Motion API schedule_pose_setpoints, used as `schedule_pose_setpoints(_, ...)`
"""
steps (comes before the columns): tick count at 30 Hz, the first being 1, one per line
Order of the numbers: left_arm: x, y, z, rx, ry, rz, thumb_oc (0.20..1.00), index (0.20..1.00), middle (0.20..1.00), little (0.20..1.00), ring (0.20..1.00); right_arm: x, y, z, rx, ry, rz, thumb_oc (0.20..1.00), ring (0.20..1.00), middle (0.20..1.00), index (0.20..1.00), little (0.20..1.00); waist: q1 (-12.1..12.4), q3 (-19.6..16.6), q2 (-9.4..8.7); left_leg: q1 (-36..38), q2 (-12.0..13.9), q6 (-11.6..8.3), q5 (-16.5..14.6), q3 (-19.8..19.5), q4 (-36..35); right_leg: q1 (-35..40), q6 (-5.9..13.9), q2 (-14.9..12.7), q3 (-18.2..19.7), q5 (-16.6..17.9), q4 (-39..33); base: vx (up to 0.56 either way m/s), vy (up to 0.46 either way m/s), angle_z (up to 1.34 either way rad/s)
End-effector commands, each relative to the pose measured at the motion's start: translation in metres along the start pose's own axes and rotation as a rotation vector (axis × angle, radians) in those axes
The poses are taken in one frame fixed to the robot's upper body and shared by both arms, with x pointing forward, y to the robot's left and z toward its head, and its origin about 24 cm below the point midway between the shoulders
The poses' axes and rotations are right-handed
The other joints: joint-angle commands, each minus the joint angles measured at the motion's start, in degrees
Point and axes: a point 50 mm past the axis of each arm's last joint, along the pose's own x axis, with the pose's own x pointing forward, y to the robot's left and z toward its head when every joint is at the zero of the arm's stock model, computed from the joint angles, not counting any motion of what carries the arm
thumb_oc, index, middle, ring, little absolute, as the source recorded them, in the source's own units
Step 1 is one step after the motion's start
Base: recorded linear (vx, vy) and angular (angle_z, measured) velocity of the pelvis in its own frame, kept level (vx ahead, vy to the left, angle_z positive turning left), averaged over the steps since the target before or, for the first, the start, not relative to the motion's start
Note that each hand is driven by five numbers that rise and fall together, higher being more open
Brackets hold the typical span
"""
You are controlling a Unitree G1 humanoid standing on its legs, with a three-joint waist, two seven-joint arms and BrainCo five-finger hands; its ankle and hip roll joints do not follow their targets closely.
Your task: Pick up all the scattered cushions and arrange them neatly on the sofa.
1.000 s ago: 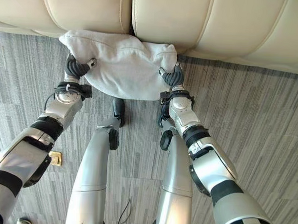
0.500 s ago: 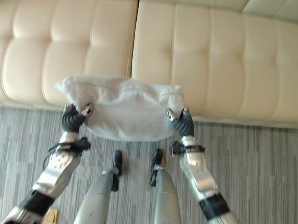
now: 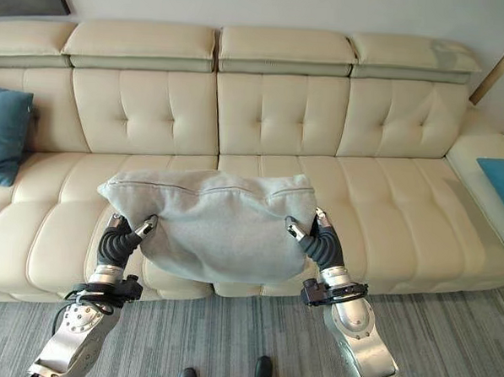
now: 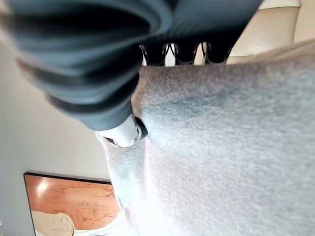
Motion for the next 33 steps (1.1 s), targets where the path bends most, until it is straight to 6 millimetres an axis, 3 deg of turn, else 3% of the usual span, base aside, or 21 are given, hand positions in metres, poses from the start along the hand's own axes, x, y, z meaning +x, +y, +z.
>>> schedule_pose_setpoints(1,0.017,-0.034,0.03,-0.052,-0.177,-0.215,0.2,0.2,0.2,0.2,0.2,0.017,0.019,0.053,0.051,-0.315,0.123,0.2,0.2,0.2,0.2,0.2,-0.61,0.04,-1.48,-0.96,1.66,-2.93,-3.97,-0.31,5.85,1.53,1.82,0.39,1.03,-8.93,3.91,0.05,-0.192,0.14)
schedule_pose_setpoints(4,0.015,-0.035,0.028,-0.058,-0.163,-0.227,0.2,0.2,0.2,0.2,0.2,0.014,0.015,0.052,0.057,-0.302,0.124,0.2,0.2,0.2,0.2,0.2,-0.67,0.62,-2.08,-3.1,2.6,-3.54,-2.75,-0.07,11.71,2.72,0.77,0.99,0.51,-9.2,3.38,0.06,-0.17,0.21)
schedule_pose_setpoints(7,0.012,-0.036,0.024,-0.072,-0.142,-0.233,0.2,0.2,0.2,0.2,0.2,0.008,0.012,0.049,0.07,-0.28,0.116,0.2,0.2,0.2,0.2,0.2,-1.21,1.18,-2.19,-5.39,4.57,-2.94,-2.55,4.36,15.31,4.44,0.31,0.88,-0.9,-10.0,2.3,0.07,-0.108,0.31)
schedule_pose_setpoints(9,0.011,-0.036,0.024,-0.075,-0.139,-0.237,0.2,0.2,0.2,0.2,0.2,0.007,0.011,0.049,0.069,-0.276,0.116,0.2,0.2,0.2,0.2,0.2,-1.12,1.26,-2.16,-5.9,4.73,-2.68,-2.73,5.85,15.07,4.91,0.36,0.8,-1.04,-10.15,1.96,0.06,-0.027,0.41)
schedule_pose_setpoints(11,0.008,-0.033,0.021,-0.057,-0.123,-0.23,0.2,0.2,0.2,0.2,0.2,0.007,0.011,0.048,0.068,-0.271,0.111,0.2,0.2,0.2,0.2,0.2,-0.28,1.38,-2.53,-10.1,2.31,-1.62,-3.68,7.38,13.23,4.66,0.82,0.6,-0.78,-10.4,1.93,0.11,-0.012,0.14)
schedule_pose_setpoints(14,0.006,-0.027,0.021,-0.035,-0.113,-0.209,0.2,0.2,0.2,0.2,0.2,0.006,0.01,0.045,0.078,-0.258,0.09,0.2,0.2,0.2,0.2,0.2,1.65,1.29,-2.11,-14.65,1.17,-2.2,1.32,8.47,7.54,6.04,1.34,2.21,-0.13,-11.73,2.27,0.21,0.039,0.0)
schedule_pose_setpoints(21,0.002,-0.023,0.021,-0.029,-0.11,-0.196,0.2,0.2,0.2,0.2,0.2,0.003,0.009,0.042,0.08,-0.238,0.072,0.2,0.2,0.2,0.2,0.2,3.22,1.13,-2.25,-15.5,1.82,-2.04,4.25,7.49,3.92,9.72,1.58,3.3,2.28,-14.07,2.92,0.2,0.08,-0.26)
schedule_pose_setpoints(24,0.001,-0.021,0.023,-0.019,-0.114,-0.202,0.2,0.2,0.2,0.2,0.2,0.002,0.01,0.04,0.103,-0.23,0.075,0.2,0.2,0.2,0.2,0.2,3.35,0.48,-3.65,-15.66,1.51,-1.19,3.28,8.23,6.23,10.71,2.28,1.67,3.26,-14.78,3.45,0.24,0.166,-0.43)
schedule_pose_setpoints(25,0.002,-0.019,0.024,-0.007,-0.122,-0.205,0.2,0.2,0.2,0.2,0.2,0.004,0.013,0.041,0.118,-0.238,0.082,0.2,0.2,0.2,0.2,0.2,3.6,0.25,-4.7,-15.84,0.99,-0.17,1.05,8.94,8.5,10.64,3.41,-0.18,3.85,-15.09,4.38,0.12,0.124,-0.19)
schedule_pose_setpoints(27,0.002,-0.018,0.025,-0.001,-0.126,-0.208,0.2,0.2,0.2,0.2,0.2,0.006,0.015,0.042,0.126,-0.245,0.092,0.2,0.2,0.2,0.2,0.2,3.91,0.01,-4.95,-15.92,1.0,0.37,0.09,9.26,9.25,9.98,3.93,-0.84,4.29,-14.67,4.96,0.14,0.163,-0.07)
schedule_pose_setpoints(29,0.004,-0.016,0.027,0.005,-0.137,-0.2,0.2,0.2,0.2,0.2,0.2,0.01,0.019,0.043,0.129,-0.257,0.104,0.2,0.2,0.2,0.2,0.2,4.49,0.07,-5.38,-15.09,0.23,1.71,-2.3,9.84,10.12,8.58,5.91,-2.97,4.61,-12.44,8.28,0.16,0.236,-0.14)
schedule_pose_setpoints(30,0.008,-0.016,0.031,0.018,-0.153,-0.201,0.2,0.2,0.2,0.2,0.2,0.015,0.024,0.046,0.133,-0.276,0.125,0.2,0.2,0.2,0.2,0.2,4.35,0.87,-5.18,-13.25,-0.31,3.26,-3.78,9.97,9.94,3.97,7.96,-4.21,5.93,-7.32,16.9,0.1,0.188,-0.35)
schedule_pose_setpoints(33,0.013,-0.016,0.033,0.034,-0.167,-0.202,0.2,0.2,0.2,0.2,0.2,0.019,0.028,0.047,0.147,-0.289,0.132,0.2,0.2,0.2,0.2,0.2,4.22,1.46,-4.38,-11.41,-0.77,4.23,-5.17,9.8,9.58,0.22,8.41,-4.73,5.76,-5.48,21.32,0.08,0.135,-0.16)
